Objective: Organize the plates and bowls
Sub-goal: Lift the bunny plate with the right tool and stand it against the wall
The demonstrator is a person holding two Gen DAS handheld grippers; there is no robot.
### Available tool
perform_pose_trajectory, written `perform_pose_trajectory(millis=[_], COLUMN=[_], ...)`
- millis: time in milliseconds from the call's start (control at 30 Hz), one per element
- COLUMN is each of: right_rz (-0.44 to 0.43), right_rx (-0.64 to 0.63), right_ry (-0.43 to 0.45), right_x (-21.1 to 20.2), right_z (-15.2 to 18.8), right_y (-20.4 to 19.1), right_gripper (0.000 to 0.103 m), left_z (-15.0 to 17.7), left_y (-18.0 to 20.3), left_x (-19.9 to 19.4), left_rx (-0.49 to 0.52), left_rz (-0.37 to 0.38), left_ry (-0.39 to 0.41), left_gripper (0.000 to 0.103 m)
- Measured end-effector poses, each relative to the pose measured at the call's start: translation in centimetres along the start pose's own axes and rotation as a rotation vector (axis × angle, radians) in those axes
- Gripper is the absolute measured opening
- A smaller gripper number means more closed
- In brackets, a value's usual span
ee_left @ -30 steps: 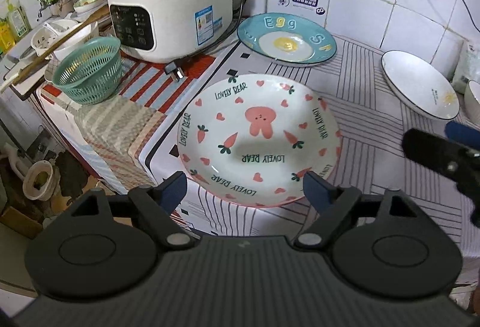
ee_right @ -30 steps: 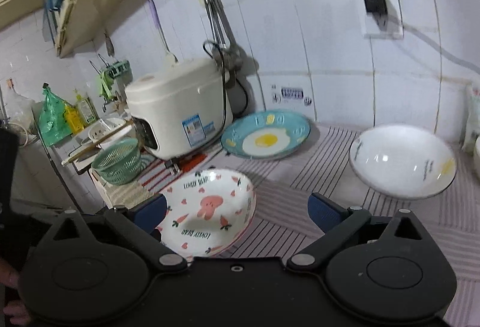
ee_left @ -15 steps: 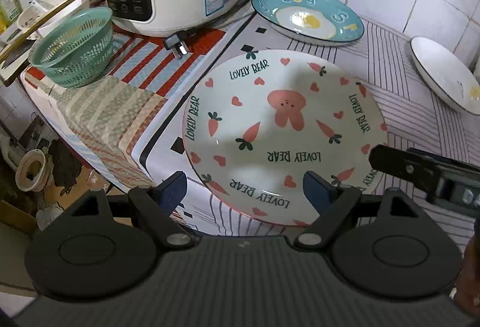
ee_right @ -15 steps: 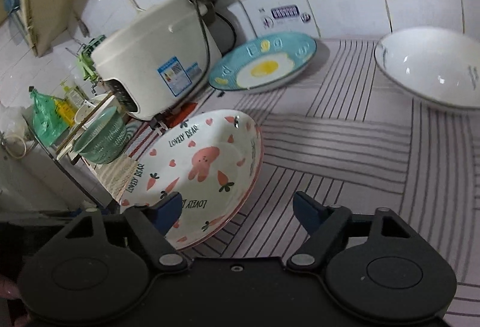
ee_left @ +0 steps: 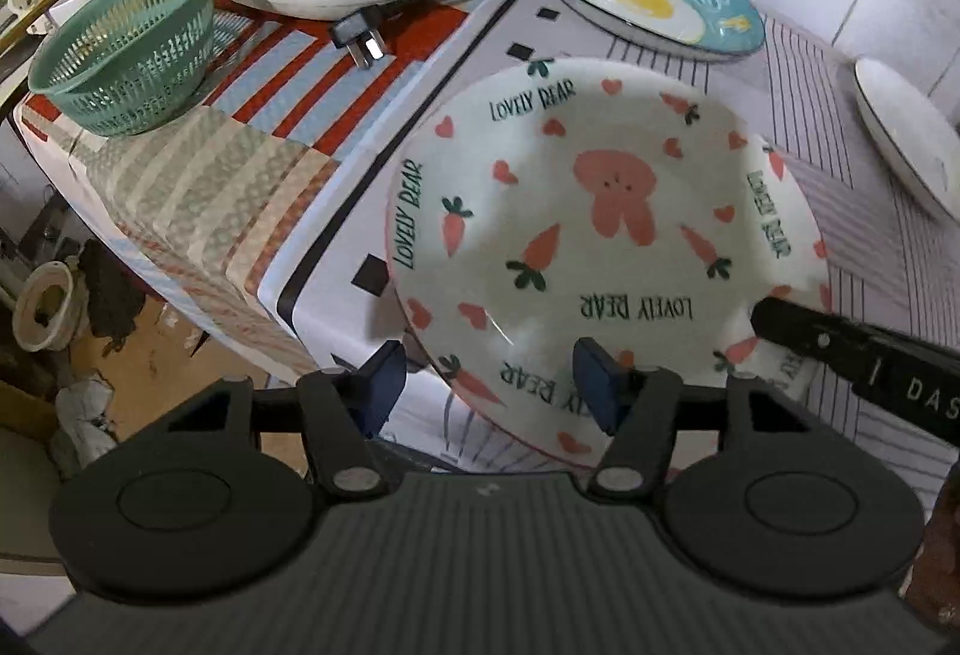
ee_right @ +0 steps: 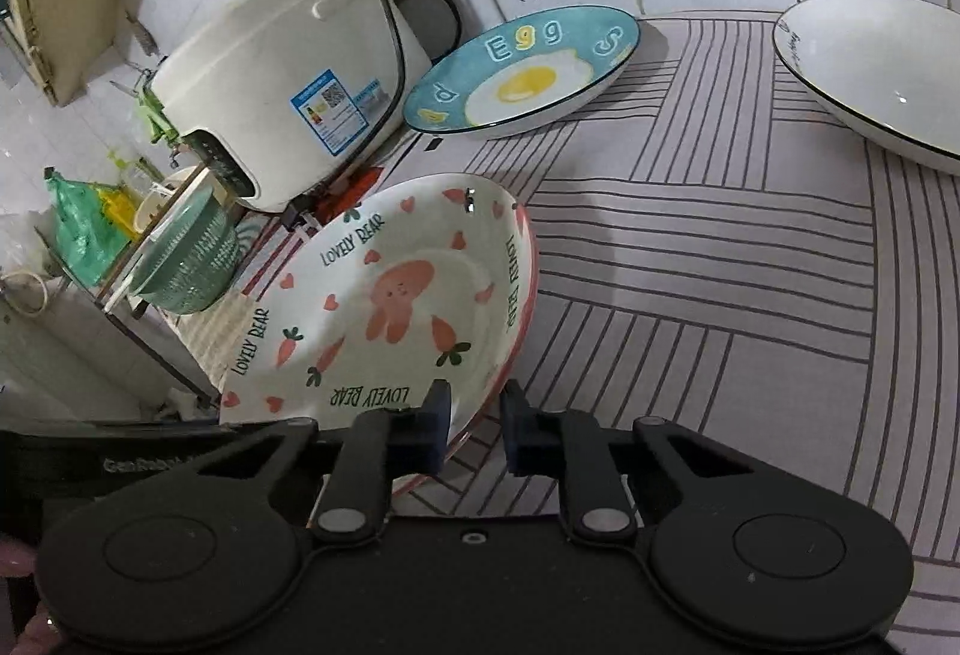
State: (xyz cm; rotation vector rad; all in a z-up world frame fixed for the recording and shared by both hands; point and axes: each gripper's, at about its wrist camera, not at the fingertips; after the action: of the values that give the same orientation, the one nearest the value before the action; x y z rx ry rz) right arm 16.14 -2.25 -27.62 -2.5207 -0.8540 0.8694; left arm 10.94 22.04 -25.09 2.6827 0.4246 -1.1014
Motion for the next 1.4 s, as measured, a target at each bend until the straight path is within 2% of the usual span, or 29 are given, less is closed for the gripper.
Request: perform_pose_trajectory(millis=[67,133,333,467,567,800,1033,1200,1400], right_rz=[0.005,0.003,-0.012,-0.031,-0.042,-0.091,-0.108,-0.105,-0.100], right_rx=[0.015,0.039,0.061,0.106,0.103,0.070,0.059,0.130,0.123], right_ry=[-0.001,-0.004,-0.007,-0.019,-0.045,-0.078,-0.055,-0.046,0.014], right_x=[0.1,0.3,0.7,0.9,1.1,0.8,-1.5,-3.8,-7.1], right_z=[0.1,0.1,0.1,-0.1,-0.5,-1.2,-1.2,-1.2,-1.5], right_y=[0.1,0.3,0.7,1.3,1.4,1.9,2.5,3.6,4.4], right_gripper=[0.020,0.019,0.019,0.020,0.020,0.021,0.023,0.024,0.024], left_z=[-0.1,-0.3,-0.3,-0.2,-0.4,-1.0,-1.4,-2.2,-2.8], left_y=[-0.2,-0.2,-1.3,-0.9,-0.9,0.9,3.4,5.4,8.0], left_x=[0.1,0.1,0.3,0.2,-0.1,-1.4,-3.3,-4.4,-6.5], left_rx=[-0.010,-0.012,-0.110,-0.107,-0.114,-0.032,0.063,0.113,0.141], left_rz=[0.019,0.029,0.034,0.019,0.008,-0.023,-0.020,0.003,0.045], left_ry=[0.001,0.012,0.025,0.031,0.030,0.059,0.089,0.082,0.110], left_gripper=[0.055,0.045,0.039,0.038,0.033,0.032,0.032,0.032,0.032])
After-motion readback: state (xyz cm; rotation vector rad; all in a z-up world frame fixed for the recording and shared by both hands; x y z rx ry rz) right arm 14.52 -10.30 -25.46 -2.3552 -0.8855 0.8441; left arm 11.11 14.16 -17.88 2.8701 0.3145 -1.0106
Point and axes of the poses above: each gripper's, at about its wrist camera, not at the fingertips, and x roughly the way its jaws point, y to its right, z to its underside, and after that the axes turned 14 degrees about y, right-handed
